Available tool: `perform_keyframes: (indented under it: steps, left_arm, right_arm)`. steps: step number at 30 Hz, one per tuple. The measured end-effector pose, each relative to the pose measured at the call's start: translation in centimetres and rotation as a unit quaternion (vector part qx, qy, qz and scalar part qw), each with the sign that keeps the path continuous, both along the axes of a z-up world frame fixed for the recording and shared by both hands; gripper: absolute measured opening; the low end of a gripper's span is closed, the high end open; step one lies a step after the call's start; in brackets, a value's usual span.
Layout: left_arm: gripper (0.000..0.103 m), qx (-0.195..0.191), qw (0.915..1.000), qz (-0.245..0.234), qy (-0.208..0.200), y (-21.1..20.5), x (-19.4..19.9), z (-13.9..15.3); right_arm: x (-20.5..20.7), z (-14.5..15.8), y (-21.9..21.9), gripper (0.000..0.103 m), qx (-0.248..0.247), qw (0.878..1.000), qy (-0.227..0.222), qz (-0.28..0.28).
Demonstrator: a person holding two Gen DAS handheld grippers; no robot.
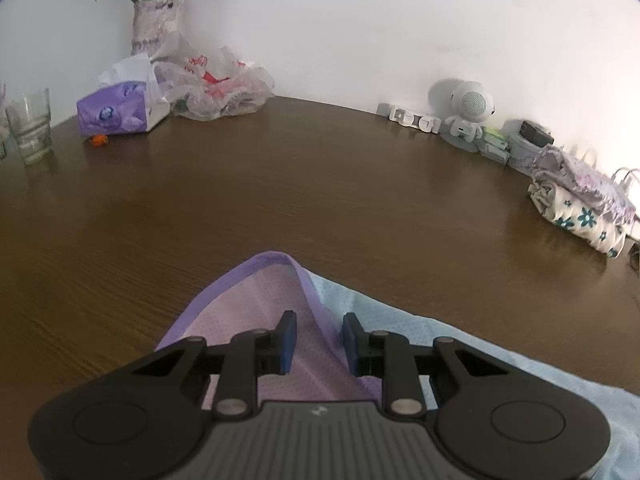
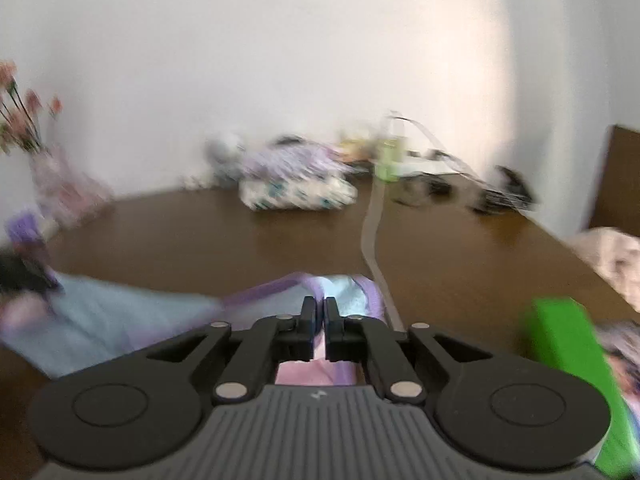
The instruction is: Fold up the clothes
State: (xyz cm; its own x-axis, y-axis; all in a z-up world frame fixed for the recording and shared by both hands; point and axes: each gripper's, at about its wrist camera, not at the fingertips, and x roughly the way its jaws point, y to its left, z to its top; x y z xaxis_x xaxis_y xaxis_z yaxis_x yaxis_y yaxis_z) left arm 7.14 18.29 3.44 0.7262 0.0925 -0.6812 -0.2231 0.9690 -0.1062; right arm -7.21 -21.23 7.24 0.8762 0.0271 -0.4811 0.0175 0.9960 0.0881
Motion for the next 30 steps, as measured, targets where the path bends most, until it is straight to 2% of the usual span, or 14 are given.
perform_keyframes:
  steps: [2, 6, 8, 9, 11, 14, 15, 17, 20, 21, 22, 23, 25, 30]
  left_arm:
    - [0.024, -0.002, 1.0, 0.005, -0.001, 0.0, -0.3, 0.3]
    - [0.024, -0.027, 0.999, 0.004, -0.036, -0.4, -2.2, 2.3]
    - [0.035, -0.037, 0.9967, -0.031, -0.065, -1.8, -3.4, 3.5]
    - [0.038, -0.036, 0.9954, -0.054, -0.07, -2.7, -3.8, 3.8]
    - [0.041, -0.021, 0.9937, -0.091, -0.063, -4.6, -4.4, 3.7]
    - [0.038, -0.021, 0.9923, -0.11, -0.051, -6.1, -5.4, 3.4]
    - [0.038, -0.031, 0.989, -0.133, -0.057, -6.6, -5.9, 3.6]
    - [0.041, -0.055, 0.977, -0.195, -0.067, -8.3, -6.7, 4.0]
    - [0.042, -0.074, 0.9558, -0.278, -0.061, -12.3, -7.1, 4.0]
    - [0.042, -0.068, 0.9511, -0.295, -0.058, -13.7, -7.0, 3.8]
    - [0.042, -0.056, 0.9483, -0.307, -0.056, -15.0, -7.0, 3.4]
    - [0.042, -0.044, 0.9477, -0.312, -0.052, -15.9, -7.0, 3.0]
    - [0.041, -0.034, 0.9473, -0.315, -0.044, -16.8, -7.2, 2.0]
    - [0.041, -0.034, 0.9522, -0.302, -0.029, -16.5, -7.5, 0.3]
  right_arm:
    - [-1.2, -0.7, -0.4, 0.026, -0.001, 1.0, 0.02, -0.002]
    - [-1.5, 1.5, -1.5, 0.035, 0.021, 0.999, -0.024, -0.001]
    - [1.0, 1.6, -1.0, 0.043, 0.011, 1.0, -0.002, 0.001]
    - [2.4, 1.1, -0.5, 0.042, 0.009, 0.999, 0.03, 0.012]
    - [4.2, -0.3, -0.1, 0.021, -0.003, 0.997, 0.073, 0.029]
    - [3.0, 0.1, -0.4, 0.023, -0.023, 0.997, 0.059, 0.033]
    - [2.0, 0.7, -0.5, 0.025, -0.029, 0.997, 0.049, 0.06]
    - [-0.2, 1.3, -0.1, 0.046, -0.077, 0.984, 0.049, 0.151]
    - [-2.3, 1.1, 0.8, 0.047, -0.132, 0.955, 0.067, 0.255]
    - [-2.2, 0.3, 1.2, 0.046, -0.138, 0.949, 0.084, 0.272]
    - [-2.0, -0.3, 1.5, 0.035, -0.142, 0.944, 0.096, 0.281]
    - [-1.9, -0.8, 1.8, 0.006, -0.144, 0.944, 0.103, 0.279]
    - [-1.4, -0.8, 1.9, 0.002, -0.141, 0.948, 0.109, 0.264]
    - [1.5, 1.2, -0.4, 0.004, -0.125, 0.97, 0.064, 0.2]
